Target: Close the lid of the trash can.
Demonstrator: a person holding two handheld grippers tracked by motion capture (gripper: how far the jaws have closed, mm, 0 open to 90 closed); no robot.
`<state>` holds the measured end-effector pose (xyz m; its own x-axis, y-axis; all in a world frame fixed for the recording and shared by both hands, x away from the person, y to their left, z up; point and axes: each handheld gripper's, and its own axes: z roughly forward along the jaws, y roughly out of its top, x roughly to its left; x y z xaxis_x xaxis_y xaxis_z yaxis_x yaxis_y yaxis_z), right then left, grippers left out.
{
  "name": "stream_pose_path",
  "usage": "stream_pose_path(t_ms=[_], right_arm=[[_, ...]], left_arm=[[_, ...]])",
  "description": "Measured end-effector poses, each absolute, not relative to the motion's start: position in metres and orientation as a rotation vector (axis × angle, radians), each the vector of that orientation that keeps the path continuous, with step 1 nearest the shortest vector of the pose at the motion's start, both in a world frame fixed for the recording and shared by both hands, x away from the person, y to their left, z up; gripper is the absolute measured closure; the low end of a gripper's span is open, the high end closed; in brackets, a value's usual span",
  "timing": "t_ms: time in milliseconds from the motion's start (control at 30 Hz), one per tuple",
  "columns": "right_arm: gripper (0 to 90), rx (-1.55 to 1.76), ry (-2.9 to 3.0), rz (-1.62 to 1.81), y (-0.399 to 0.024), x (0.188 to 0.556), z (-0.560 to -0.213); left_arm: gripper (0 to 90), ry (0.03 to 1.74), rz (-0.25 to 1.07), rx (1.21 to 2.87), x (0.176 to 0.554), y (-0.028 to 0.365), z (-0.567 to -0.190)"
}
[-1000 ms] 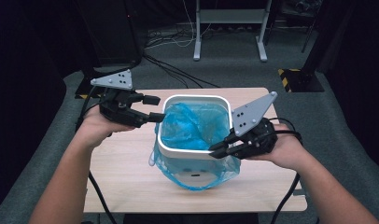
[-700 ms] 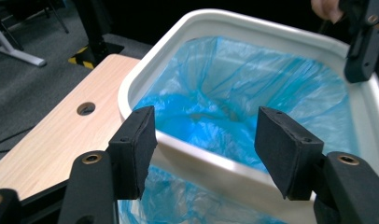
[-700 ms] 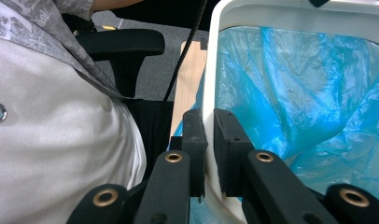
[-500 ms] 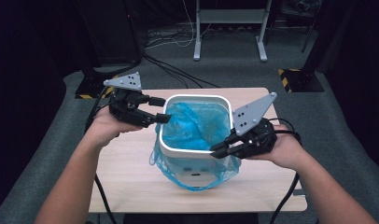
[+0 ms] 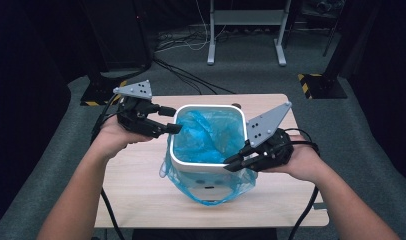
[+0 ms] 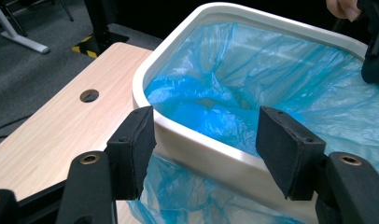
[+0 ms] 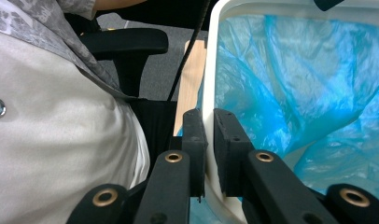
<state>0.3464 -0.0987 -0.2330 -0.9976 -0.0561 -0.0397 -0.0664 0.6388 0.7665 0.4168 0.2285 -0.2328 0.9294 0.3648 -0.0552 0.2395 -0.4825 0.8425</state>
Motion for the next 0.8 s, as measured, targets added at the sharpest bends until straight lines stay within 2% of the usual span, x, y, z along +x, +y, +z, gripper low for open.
stream_pose_path(t_ms=[500,600,800], right_arm=[[79.6,-0.025,2.803,1.433,-0.105,0.347,-0.249],[67.6,0.002,2.787,1.477,-0.110,0.346,-0.250],[62.2,0.073,2.715,1.539,-0.130,0.339,-0.245]], left_arm=[[34.9,0.491,0.083,2.029,0.429,0.231,-0.261],[34.6,0.495,0.118,2.054,0.427,0.230,-0.259],[34.2,0.452,0.197,2.059,0.414,0.239,-0.245]])
